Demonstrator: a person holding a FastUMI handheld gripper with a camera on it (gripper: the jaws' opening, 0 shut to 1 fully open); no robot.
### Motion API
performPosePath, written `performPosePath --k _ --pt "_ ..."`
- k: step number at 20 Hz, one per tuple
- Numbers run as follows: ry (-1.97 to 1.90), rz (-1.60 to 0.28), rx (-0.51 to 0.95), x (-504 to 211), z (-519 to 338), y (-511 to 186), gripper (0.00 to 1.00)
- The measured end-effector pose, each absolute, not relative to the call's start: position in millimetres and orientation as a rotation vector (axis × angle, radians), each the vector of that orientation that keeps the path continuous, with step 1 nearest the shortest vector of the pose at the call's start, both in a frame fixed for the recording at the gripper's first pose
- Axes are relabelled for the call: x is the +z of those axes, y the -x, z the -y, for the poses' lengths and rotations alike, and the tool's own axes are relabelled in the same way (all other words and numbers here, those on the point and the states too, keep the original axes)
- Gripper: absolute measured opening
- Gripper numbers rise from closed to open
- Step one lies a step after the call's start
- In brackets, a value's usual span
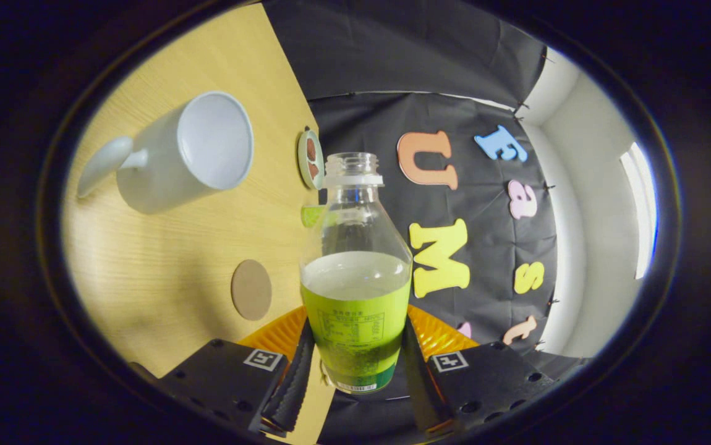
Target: Take the bottle from table, then pour the juice into the cup, finally place the bottle on the coaster
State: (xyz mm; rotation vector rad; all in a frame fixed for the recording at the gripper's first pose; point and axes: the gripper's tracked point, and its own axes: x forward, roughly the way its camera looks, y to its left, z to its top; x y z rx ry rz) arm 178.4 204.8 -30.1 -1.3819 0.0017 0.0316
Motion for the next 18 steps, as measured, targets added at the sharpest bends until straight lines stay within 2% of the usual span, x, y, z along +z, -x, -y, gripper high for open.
performPosePath --k 18 --pt "1.627 0.039 0.012 -13.2 -216.2 -172.7 0.73"
